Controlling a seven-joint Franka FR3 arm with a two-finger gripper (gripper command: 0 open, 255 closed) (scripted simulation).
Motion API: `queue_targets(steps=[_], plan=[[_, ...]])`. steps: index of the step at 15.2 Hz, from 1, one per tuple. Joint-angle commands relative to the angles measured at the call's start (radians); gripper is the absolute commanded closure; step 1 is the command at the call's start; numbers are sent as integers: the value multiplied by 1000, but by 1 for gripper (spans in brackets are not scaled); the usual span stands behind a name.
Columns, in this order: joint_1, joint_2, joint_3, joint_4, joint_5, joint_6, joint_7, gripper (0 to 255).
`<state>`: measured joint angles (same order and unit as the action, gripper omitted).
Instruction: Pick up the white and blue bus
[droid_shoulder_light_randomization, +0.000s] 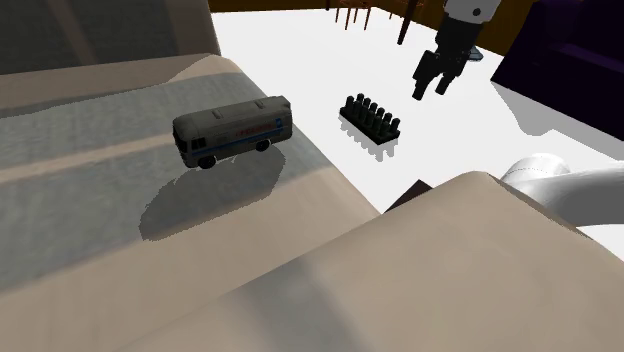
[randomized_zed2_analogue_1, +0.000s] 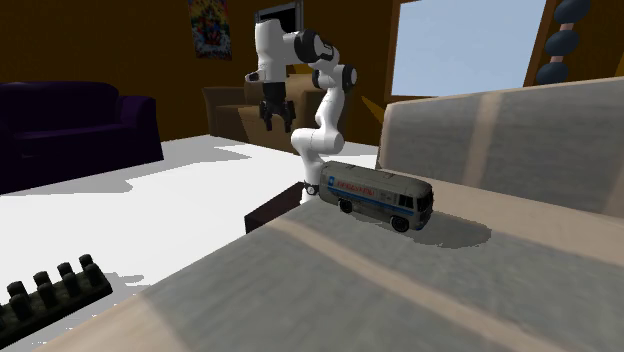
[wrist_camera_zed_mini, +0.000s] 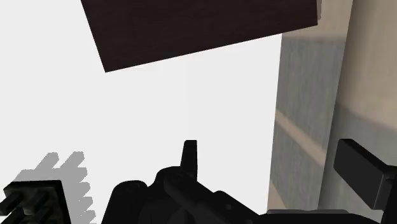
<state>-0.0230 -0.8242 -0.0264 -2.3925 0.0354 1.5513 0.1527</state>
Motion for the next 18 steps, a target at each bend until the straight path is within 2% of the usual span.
queue_targets(steps=[1, 10, 14, 18], plan=[[0, 0, 0, 0, 0, 0, 0, 0], [-47, 162, 252, 141, 188, -12, 516, 0], [-78, 282, 351, 247, 238, 0, 744, 0], [-114, 425, 443, 376, 259, 16, 973, 0]])
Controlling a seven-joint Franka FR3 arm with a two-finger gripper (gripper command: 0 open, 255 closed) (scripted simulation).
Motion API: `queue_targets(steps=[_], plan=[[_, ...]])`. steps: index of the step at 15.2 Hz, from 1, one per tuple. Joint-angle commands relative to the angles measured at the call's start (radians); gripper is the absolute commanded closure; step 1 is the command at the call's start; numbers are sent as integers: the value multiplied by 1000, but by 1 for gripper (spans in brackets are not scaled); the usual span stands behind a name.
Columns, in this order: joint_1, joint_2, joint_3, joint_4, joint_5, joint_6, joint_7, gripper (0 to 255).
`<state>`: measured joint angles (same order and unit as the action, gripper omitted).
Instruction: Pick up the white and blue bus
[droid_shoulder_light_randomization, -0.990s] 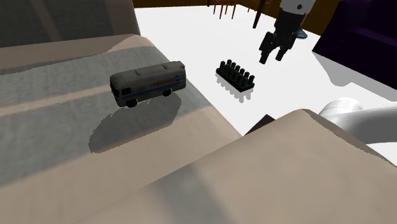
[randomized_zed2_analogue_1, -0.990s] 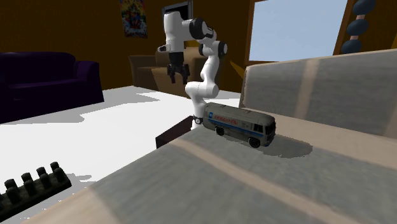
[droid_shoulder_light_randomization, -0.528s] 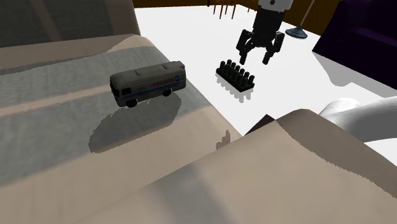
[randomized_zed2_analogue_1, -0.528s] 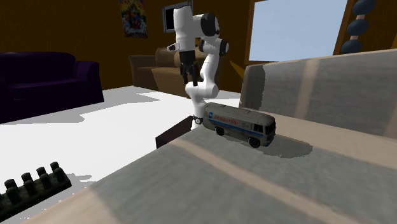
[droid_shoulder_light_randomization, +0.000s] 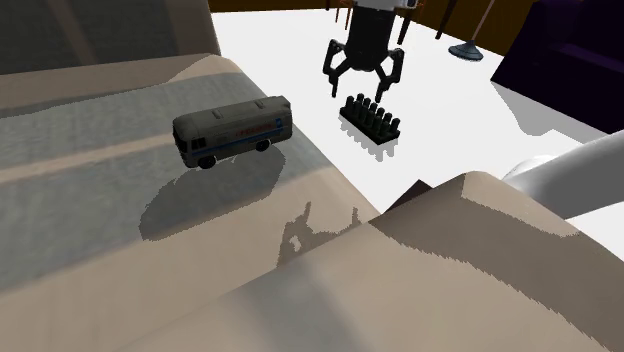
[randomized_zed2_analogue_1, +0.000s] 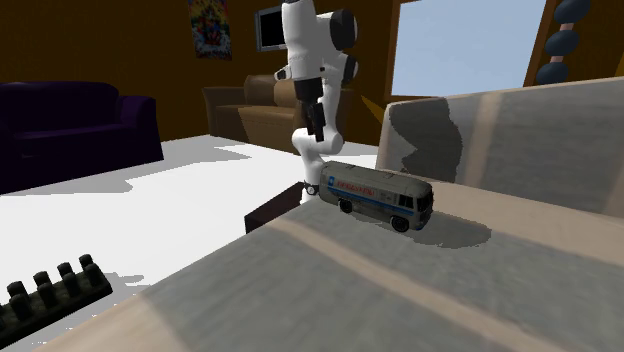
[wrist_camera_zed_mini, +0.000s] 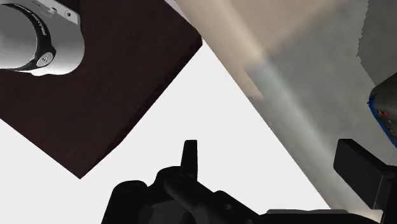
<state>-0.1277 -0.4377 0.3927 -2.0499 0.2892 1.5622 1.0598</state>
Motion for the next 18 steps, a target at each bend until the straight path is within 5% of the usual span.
queue_targets(steps=[1, 11, 18], plan=[[-17, 78, 45, 69, 4, 10, 124, 0], [-19, 542, 186, 499, -125, 22, 713, 0], [-16, 543, 180, 419, -123, 102, 709, 0]])
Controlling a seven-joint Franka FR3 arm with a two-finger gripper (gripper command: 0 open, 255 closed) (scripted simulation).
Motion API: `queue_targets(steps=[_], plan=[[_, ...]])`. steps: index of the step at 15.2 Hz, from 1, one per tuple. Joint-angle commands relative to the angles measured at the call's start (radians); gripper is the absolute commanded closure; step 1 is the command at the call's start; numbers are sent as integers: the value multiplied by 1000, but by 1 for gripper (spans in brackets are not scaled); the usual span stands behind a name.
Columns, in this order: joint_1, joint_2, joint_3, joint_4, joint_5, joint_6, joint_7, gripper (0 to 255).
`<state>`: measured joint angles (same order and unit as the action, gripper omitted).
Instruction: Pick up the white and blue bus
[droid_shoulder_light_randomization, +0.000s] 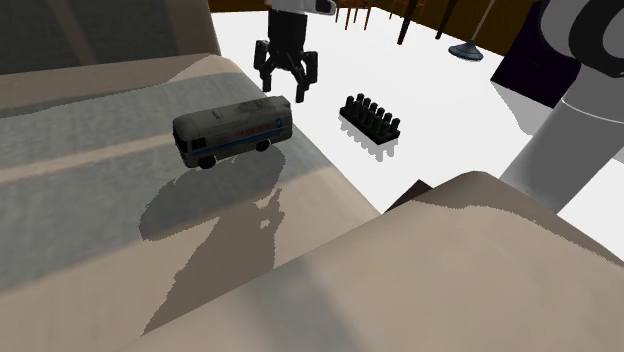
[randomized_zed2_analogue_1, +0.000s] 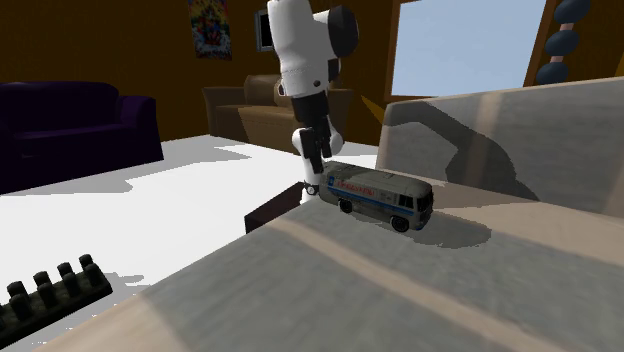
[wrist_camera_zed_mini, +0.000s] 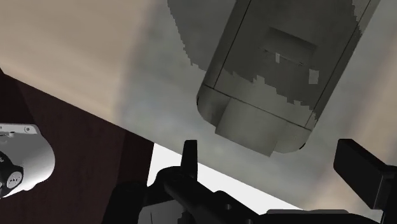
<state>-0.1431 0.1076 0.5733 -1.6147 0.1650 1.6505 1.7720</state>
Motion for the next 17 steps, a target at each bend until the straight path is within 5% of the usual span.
queue_targets(steps=[1, 3, 4, 17], plan=[[-1, -4, -1, -39, 3, 35, -7, 0], [-1, -4, -1, -39, 3, 35, -7, 0], [-1, -4, -1, -38, 2, 35, -7, 255], [1, 1, 0, 21, -1, -19, 4, 255]])
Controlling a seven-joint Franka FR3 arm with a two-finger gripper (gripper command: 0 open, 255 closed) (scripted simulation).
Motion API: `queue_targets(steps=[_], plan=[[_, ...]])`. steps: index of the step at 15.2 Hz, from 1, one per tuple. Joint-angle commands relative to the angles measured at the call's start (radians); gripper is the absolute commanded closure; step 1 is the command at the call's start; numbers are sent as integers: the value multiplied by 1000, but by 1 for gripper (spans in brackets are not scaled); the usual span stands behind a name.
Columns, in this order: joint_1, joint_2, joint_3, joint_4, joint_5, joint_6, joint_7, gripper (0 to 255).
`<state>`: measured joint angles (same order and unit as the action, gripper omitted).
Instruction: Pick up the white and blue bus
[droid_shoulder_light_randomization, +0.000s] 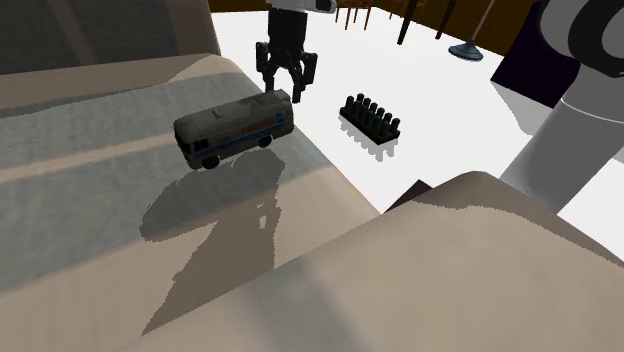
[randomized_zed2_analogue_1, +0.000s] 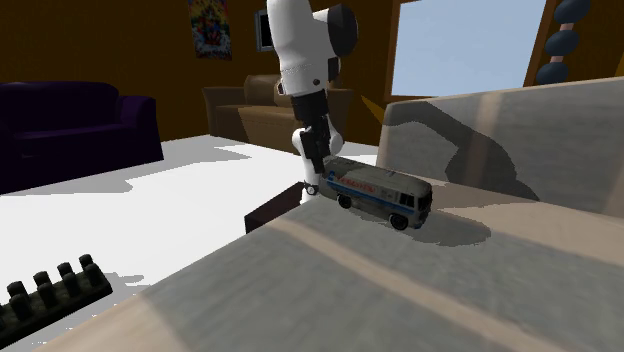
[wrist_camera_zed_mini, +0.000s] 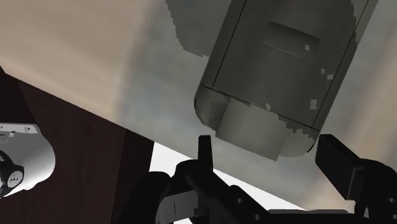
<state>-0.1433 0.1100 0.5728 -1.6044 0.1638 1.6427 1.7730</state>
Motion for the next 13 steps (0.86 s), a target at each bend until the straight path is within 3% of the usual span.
queue_targets(steps=[1, 13], plan=[[1, 1, 1, 26, -1, -24, 7, 255], [15, 41, 7, 209, -22, -168, 47, 255]])
